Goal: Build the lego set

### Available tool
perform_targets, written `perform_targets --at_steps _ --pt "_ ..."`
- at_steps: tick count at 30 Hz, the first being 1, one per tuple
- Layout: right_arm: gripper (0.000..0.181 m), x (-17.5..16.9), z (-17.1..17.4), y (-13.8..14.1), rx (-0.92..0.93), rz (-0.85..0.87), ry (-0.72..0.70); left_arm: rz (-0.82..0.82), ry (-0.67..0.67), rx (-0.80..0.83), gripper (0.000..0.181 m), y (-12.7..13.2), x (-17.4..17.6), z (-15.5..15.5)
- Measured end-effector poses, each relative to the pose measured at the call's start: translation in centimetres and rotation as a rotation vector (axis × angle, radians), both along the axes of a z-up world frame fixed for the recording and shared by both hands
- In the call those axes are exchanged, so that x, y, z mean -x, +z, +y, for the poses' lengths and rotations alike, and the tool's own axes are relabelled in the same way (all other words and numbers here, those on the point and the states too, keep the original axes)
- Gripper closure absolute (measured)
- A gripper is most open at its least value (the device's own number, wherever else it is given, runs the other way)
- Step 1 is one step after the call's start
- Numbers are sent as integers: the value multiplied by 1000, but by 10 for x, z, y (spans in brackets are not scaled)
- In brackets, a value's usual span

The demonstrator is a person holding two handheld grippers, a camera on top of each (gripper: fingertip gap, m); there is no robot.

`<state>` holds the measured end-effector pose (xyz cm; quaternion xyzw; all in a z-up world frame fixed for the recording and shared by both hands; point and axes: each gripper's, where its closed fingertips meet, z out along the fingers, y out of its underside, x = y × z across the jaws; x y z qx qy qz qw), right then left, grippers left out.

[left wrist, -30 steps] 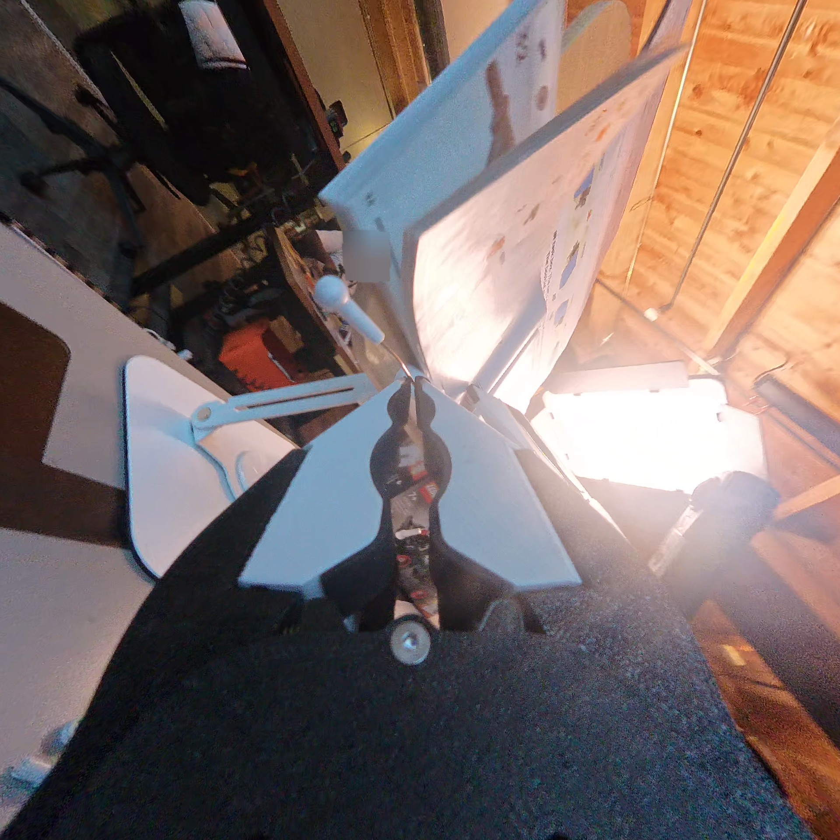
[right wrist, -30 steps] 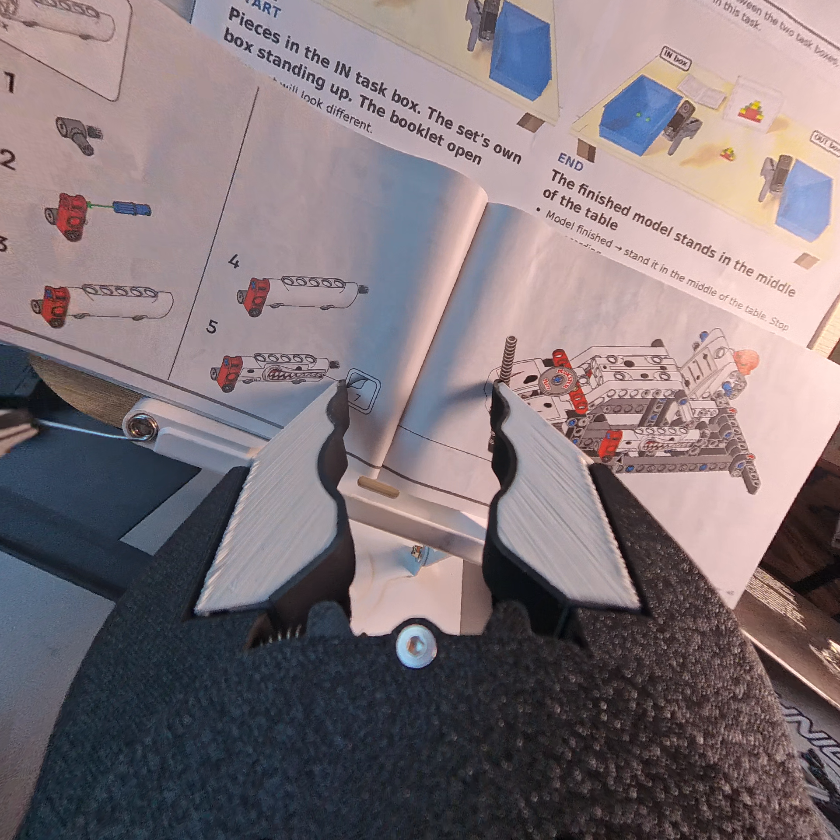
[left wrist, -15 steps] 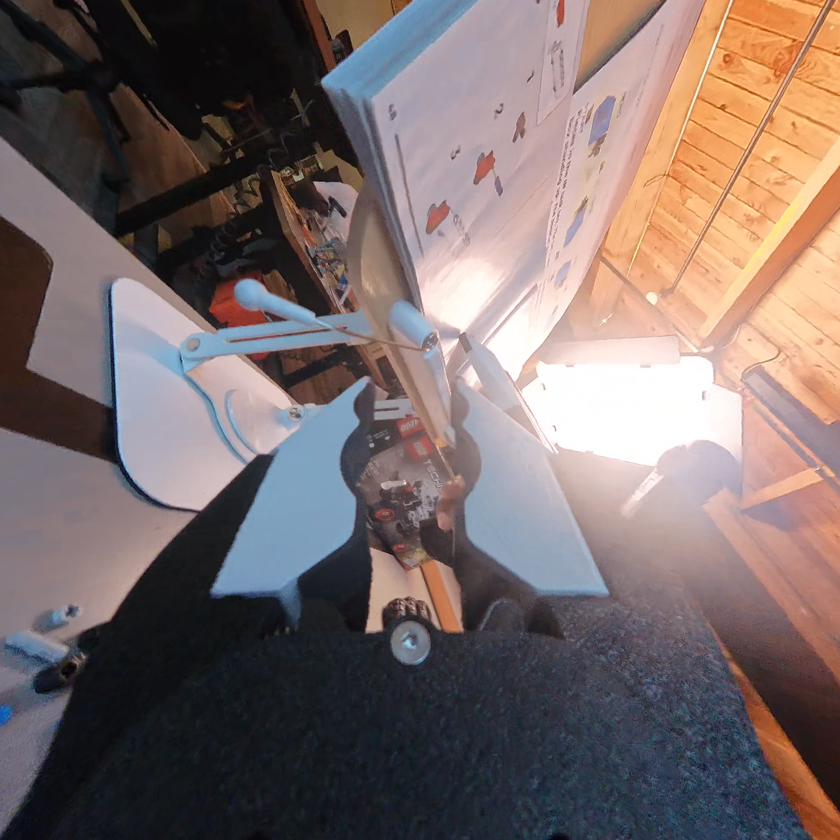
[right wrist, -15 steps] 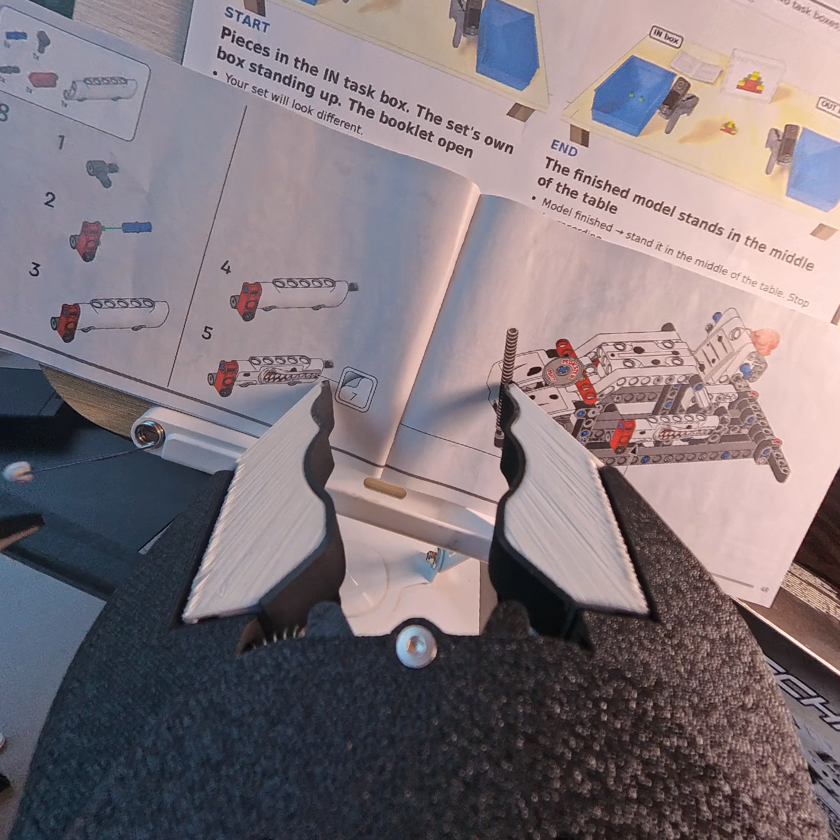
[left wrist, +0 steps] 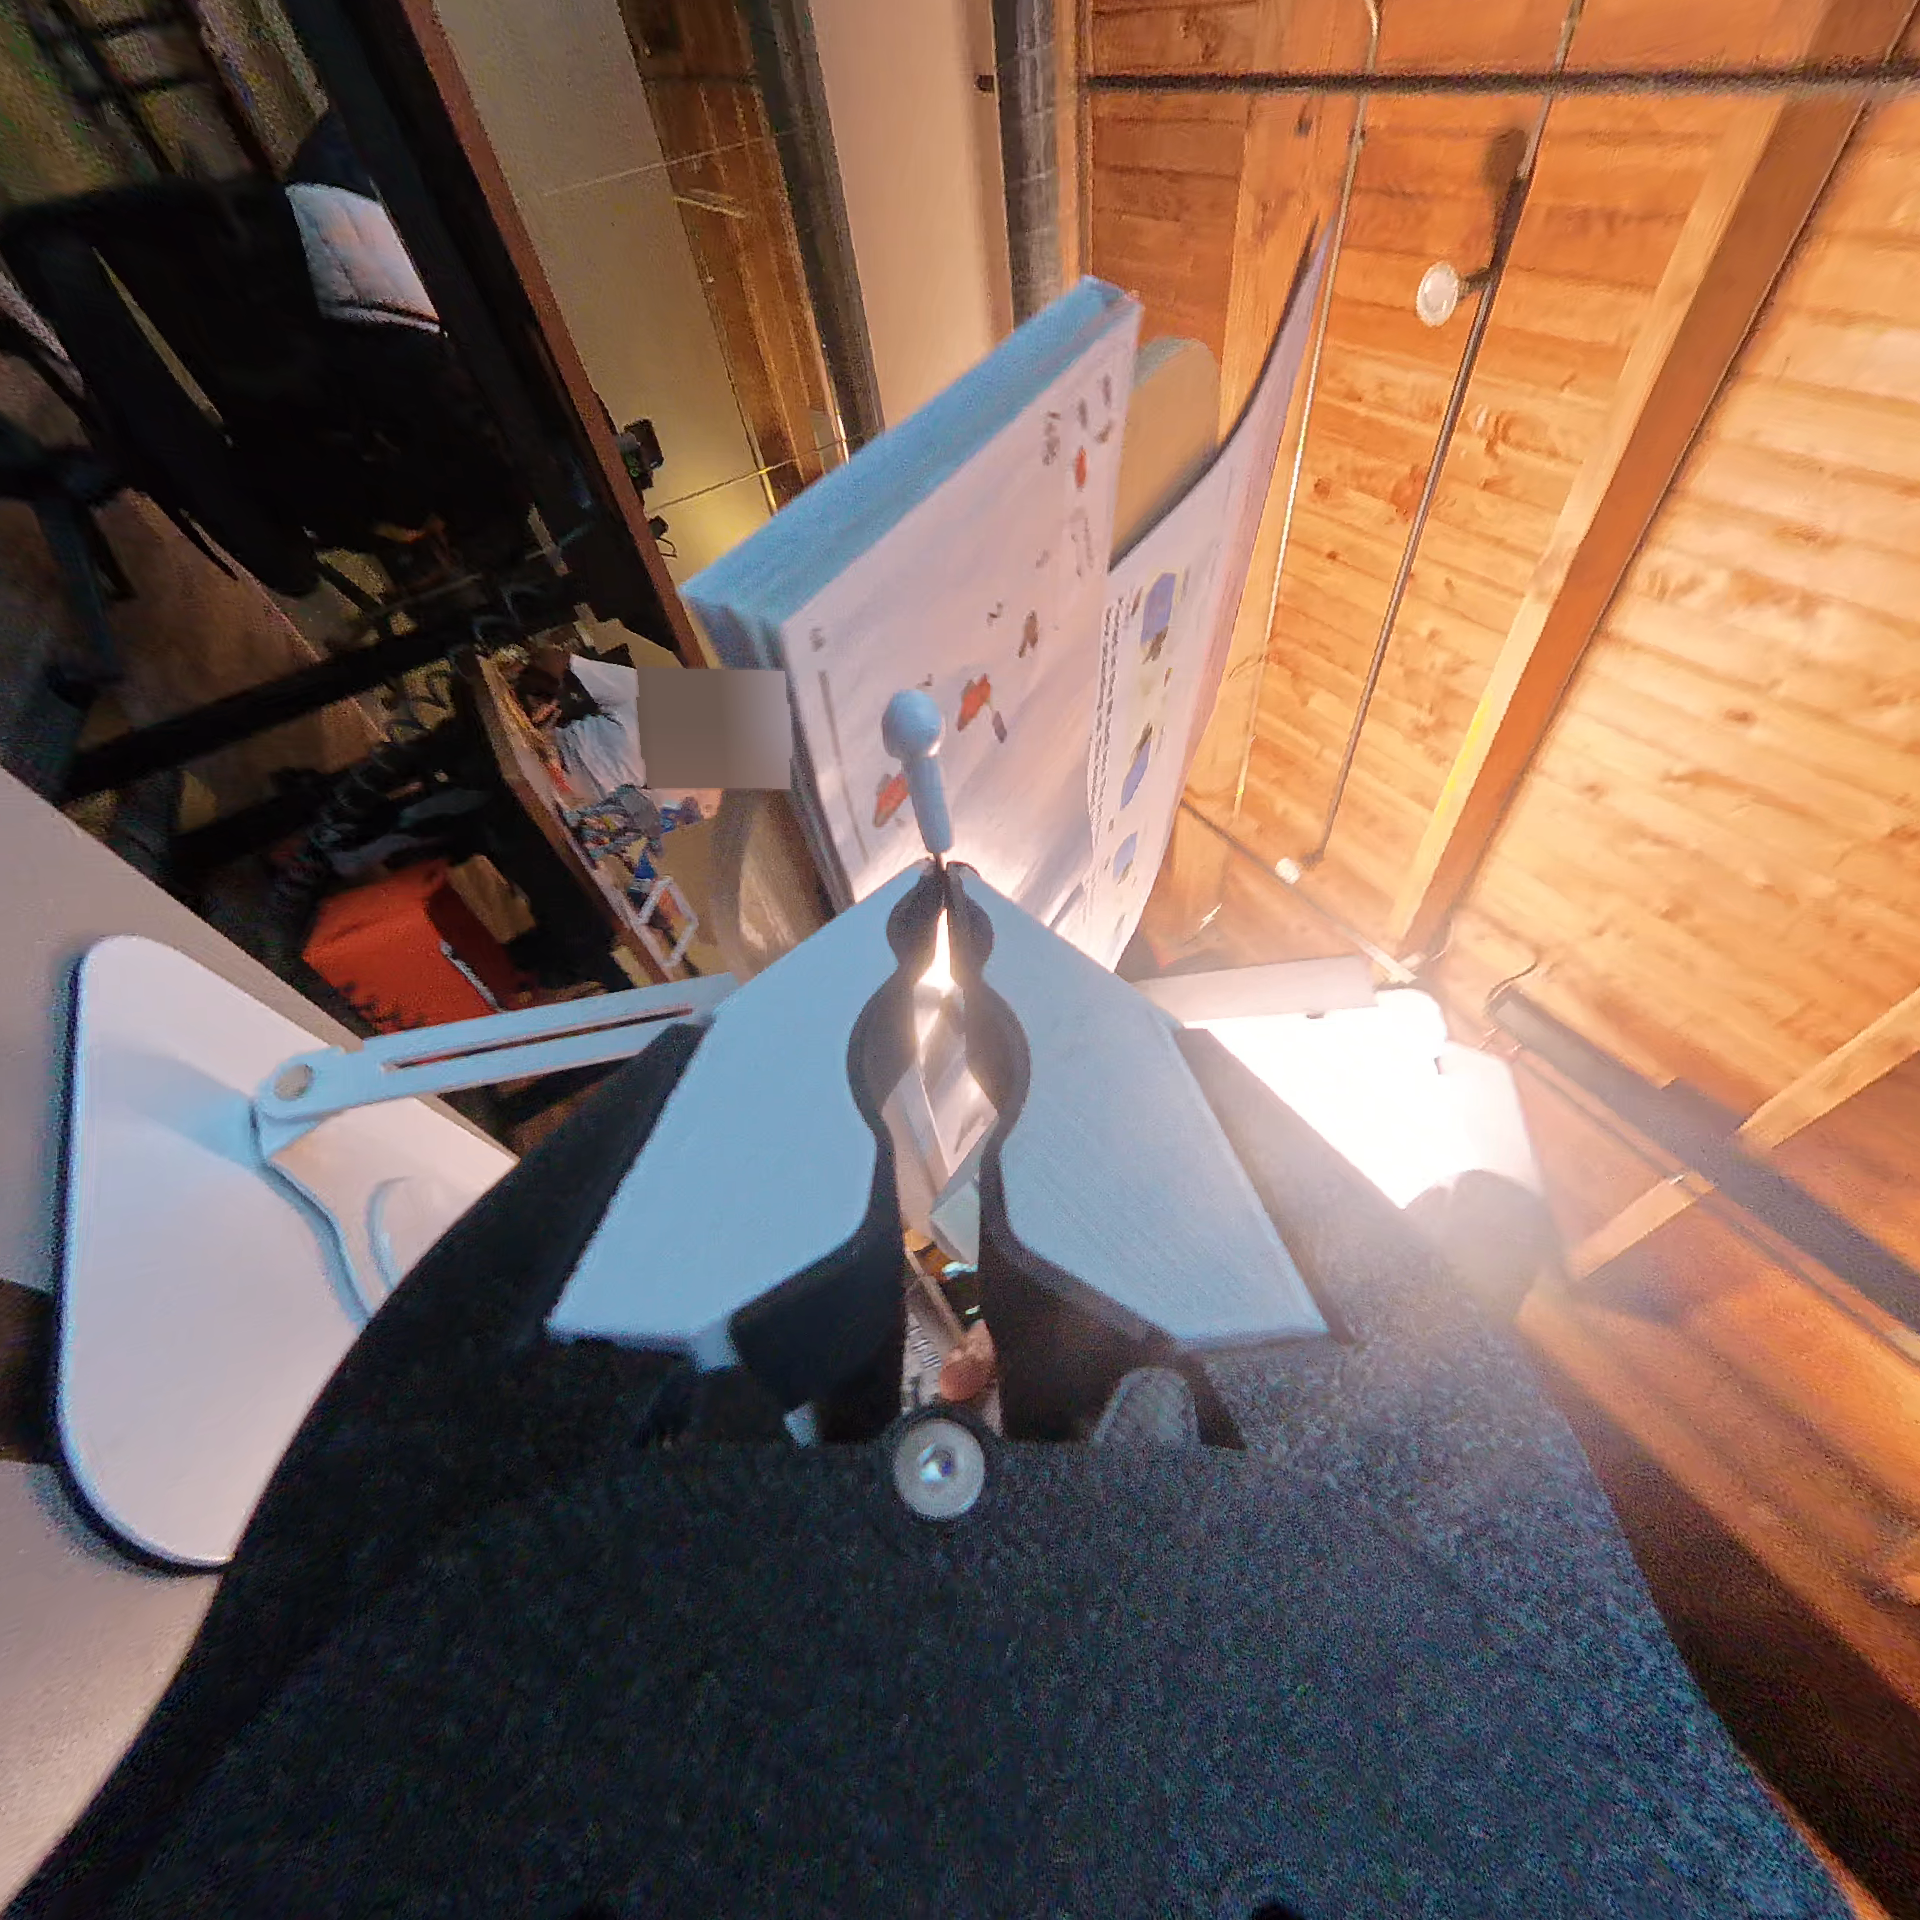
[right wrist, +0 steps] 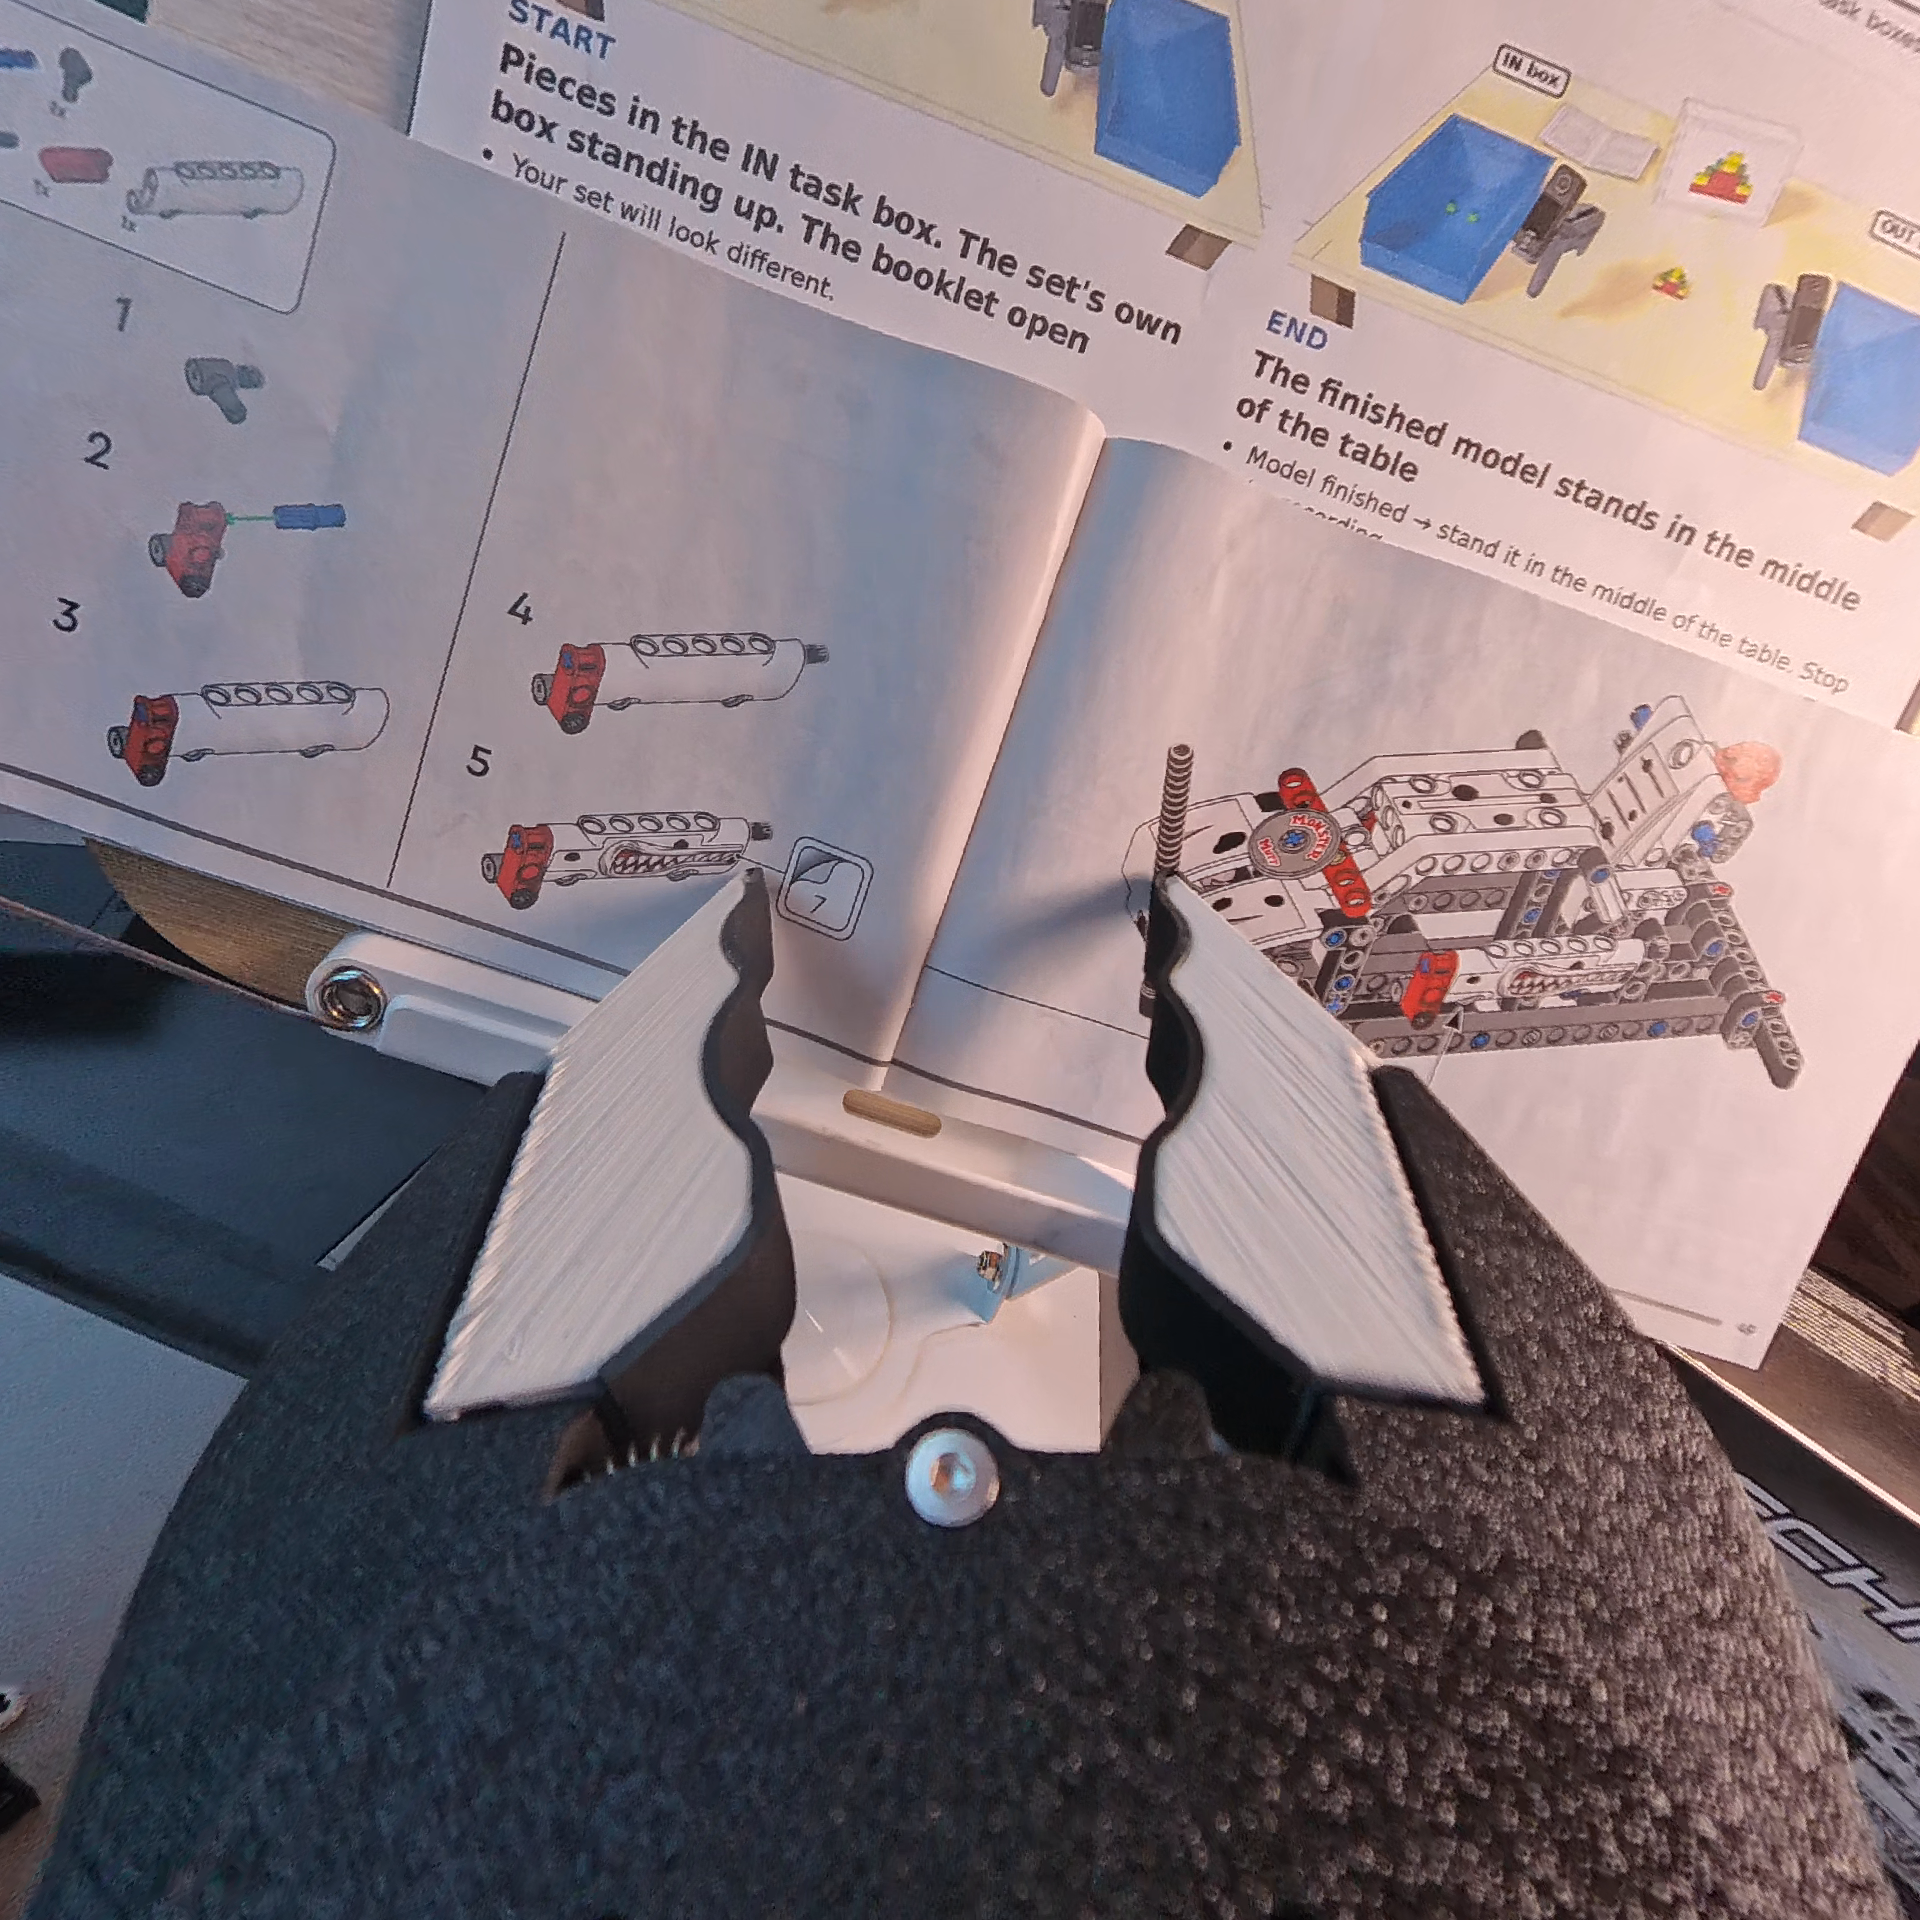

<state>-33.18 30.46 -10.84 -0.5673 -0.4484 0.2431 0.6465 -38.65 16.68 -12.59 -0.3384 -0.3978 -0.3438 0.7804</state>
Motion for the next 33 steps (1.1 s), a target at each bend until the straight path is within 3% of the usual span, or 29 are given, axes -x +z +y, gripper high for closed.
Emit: perform_targets --at_steps 5,8,12,15,18,20,23,26,29,33 --pt "110 0 -1 0 -2 2 3 328 33 291 181 25 -8 16" --pt "110 3 -7 0 -12 0 20 743 17 646 181 37 -22 49" --pt "112 3 -7 -1 -17 -9 33 1242 -151 1058 180 15 -49 91" --pt "110 1 -7 -1 -44 -9 59 1433 -187 1139 180 10 -50 94" --pt "105 -4 -9 -4 -105 -31 100 1489 -279 1162 180 3 -53 93" --pt "92 -10 -13 -10 -110 -41 153 1586 -299 1216 180 -4 -53 93" --pt "93 -37 -12 -4 -143 10 176 1656 -337 1318 167 -14 -52 89" --pt "105 -78 3 -3 -133 75 146 1602 -260 1195 164 11 -70 88" --pt "109 -101 28 -32 -56 30 99 1591 -151 1087 166 31 -89 95" --pt "112 -100 44 -69 -22 -63 45 1607 -153 1179 172 15 -101 130"
